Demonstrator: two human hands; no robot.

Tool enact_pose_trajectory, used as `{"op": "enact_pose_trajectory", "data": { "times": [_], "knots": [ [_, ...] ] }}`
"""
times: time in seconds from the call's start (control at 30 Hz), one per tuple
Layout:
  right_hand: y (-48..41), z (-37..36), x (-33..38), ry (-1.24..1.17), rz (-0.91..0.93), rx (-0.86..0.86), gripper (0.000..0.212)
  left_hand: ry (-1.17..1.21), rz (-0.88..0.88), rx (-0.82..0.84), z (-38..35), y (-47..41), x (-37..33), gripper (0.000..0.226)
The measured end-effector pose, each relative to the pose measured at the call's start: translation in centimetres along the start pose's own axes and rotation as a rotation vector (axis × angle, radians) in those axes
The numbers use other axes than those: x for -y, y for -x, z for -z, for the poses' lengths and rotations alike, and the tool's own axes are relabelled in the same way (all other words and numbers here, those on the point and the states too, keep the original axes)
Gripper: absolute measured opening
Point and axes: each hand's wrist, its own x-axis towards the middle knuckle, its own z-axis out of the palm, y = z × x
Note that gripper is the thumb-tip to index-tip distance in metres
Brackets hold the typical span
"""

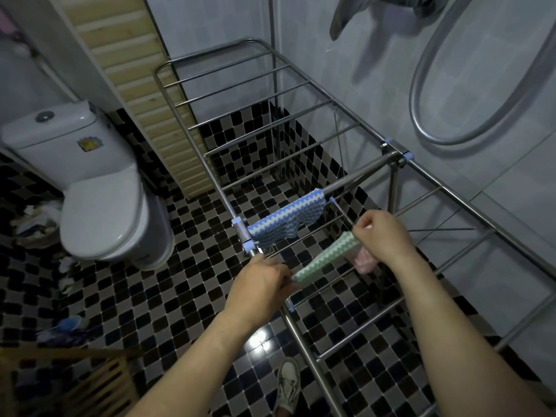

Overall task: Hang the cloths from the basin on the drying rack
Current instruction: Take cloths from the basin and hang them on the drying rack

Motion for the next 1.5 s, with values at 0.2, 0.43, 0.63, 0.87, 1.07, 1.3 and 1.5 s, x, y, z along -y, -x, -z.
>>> {"op": "enact_pose_trajectory", "data": {
  "times": [0.2,0.43,0.63,0.87,1.07,1.3,1.5],
  "knots": [
    [0.7,0.0,-1.4,-0.121,0.030,0.168,0.017,0.010,0.025,-0.008,-0.3,0.3,0.0,0.023],
    [4.1,1.6,-0.3,-0.322,-0.005,-0.038,0.011,0.151,0.174,0.009,0.1,0.8,-1.1,0.029],
    [11.2,4.2,2.8,-1.171,-0.082,0.132,0.016,1.204,0.427,0.048,4.4,4.4,-4.7,0.025],
    [17.7,2.4,6.0,-1.713,-0.132,0.419,0.023,1.310,0.239,0.205,6.7,8.3,-7.3,0.030],
    [20.5,1.5,6.0,-1.806,-0.062,0.558,0.037,1.318,0.300,-0.029,8.7,11.9,-6.3,0.025],
    [23.2,4.3,6.5,-1.059,0.155,0.264,0.027,1.161,0.224,-0.233,11.8,13.4,-5.7,0.010],
    [24.0,8.6,5.0,-0.405,0.298,-0.040,0.012,0.805,-0.018,-0.172,12.5,12.5,-8.0,0.004]
  ]
}}
